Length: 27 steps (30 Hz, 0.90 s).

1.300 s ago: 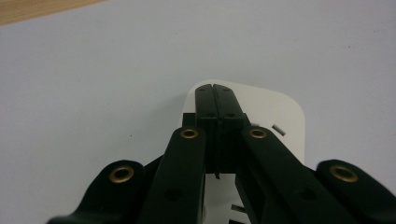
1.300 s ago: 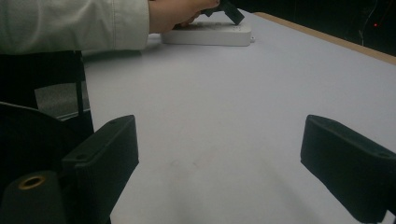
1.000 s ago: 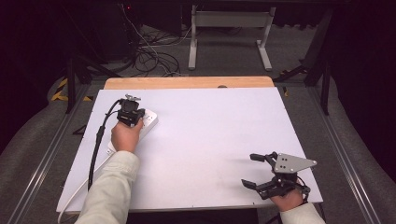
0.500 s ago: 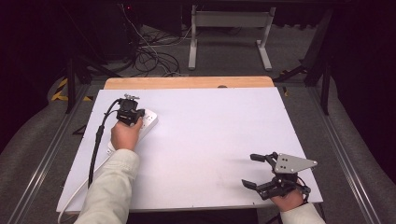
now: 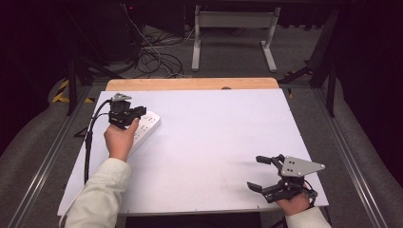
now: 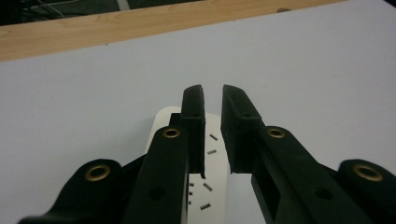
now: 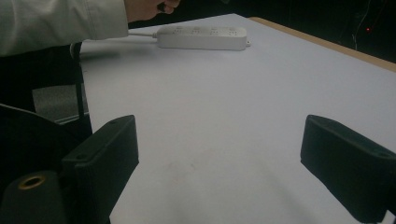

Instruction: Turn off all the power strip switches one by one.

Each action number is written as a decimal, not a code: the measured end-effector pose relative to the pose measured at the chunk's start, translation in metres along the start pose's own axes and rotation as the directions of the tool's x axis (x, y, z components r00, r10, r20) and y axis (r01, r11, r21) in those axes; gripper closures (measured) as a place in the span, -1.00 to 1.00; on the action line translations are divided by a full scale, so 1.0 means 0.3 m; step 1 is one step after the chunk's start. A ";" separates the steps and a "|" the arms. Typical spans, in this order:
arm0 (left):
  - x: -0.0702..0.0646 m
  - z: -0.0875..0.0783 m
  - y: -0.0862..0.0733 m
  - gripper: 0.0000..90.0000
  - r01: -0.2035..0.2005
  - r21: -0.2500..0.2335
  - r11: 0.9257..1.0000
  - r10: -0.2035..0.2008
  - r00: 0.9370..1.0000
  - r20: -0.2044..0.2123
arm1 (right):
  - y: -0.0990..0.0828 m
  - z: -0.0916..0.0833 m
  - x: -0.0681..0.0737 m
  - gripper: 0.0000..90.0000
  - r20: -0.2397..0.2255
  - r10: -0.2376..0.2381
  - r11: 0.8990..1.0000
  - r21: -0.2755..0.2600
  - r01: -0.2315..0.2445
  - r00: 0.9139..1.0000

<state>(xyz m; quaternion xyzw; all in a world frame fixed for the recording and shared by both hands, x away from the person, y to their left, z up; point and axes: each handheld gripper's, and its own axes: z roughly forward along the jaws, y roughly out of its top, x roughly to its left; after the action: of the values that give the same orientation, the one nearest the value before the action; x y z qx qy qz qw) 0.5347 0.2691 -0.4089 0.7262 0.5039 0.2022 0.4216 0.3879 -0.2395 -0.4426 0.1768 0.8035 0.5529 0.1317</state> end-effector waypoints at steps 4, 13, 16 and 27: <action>-0.023 -0.071 0.005 0.63 -0.024 -0.056 0.998 0.027 0.999 0.045 | 0.001 0.001 -0.005 -0.73 0.005 0.007 1.000 -0.002 -0.007 1.000; -0.105 -0.220 -0.013 0.06 -0.139 -0.141 0.980 0.159 0.977 0.145 | -0.002 -0.009 -0.015 -0.73 0.014 0.031 0.999 -0.020 -0.030 0.999; -0.117 -0.259 -0.025 -0.05 -0.150 -0.172 0.974 0.179 0.969 0.167 | -0.001 -0.009 -0.013 -0.73 0.016 0.030 0.999 -0.019 -0.030 0.999; -0.176 -0.346 -0.120 -0.30 -0.220 -0.223 0.950 0.271 0.934 0.234 | -0.001 -0.010 -0.014 -0.73 0.017 0.033 0.999 -0.020 -0.033 0.999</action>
<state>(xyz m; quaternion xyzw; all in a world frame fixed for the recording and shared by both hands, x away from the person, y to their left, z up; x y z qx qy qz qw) 0.4181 0.2687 -0.3728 0.7596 0.3267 0.2039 0.5241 0.3904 -0.2440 -0.4418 0.1936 0.7937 0.5616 0.1312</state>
